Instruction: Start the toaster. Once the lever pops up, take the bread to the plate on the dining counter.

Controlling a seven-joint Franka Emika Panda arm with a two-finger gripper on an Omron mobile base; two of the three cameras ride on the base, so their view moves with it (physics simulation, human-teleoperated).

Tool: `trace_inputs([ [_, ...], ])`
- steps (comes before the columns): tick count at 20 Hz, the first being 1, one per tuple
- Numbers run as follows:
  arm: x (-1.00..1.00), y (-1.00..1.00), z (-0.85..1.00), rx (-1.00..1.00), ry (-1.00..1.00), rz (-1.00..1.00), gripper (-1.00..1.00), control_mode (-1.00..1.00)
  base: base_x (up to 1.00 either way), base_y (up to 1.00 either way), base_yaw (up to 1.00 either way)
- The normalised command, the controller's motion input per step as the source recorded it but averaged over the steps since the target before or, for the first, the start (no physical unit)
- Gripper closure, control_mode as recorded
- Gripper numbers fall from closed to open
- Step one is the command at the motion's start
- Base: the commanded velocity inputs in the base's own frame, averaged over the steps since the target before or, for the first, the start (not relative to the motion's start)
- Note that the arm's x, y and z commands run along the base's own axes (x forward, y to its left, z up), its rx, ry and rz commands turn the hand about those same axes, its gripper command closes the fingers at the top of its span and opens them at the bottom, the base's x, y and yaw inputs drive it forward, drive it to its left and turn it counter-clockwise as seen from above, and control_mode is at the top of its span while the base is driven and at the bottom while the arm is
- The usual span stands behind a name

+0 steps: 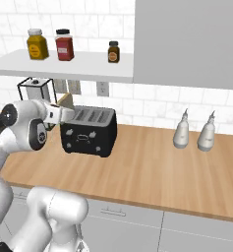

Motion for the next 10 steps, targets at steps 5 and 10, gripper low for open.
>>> trace_inputs([
  [5, -1.00, -0.28, 0.52, 0.10, 0.07, -0.10, 1.00, -1.00, 0.00, 0.00, 0.00],
  [10, -0.75, -0.33, 0.54, 0.13, 0.22, -0.08, 1.00, -1.00, 0.00, 0.00, 0.00],
])
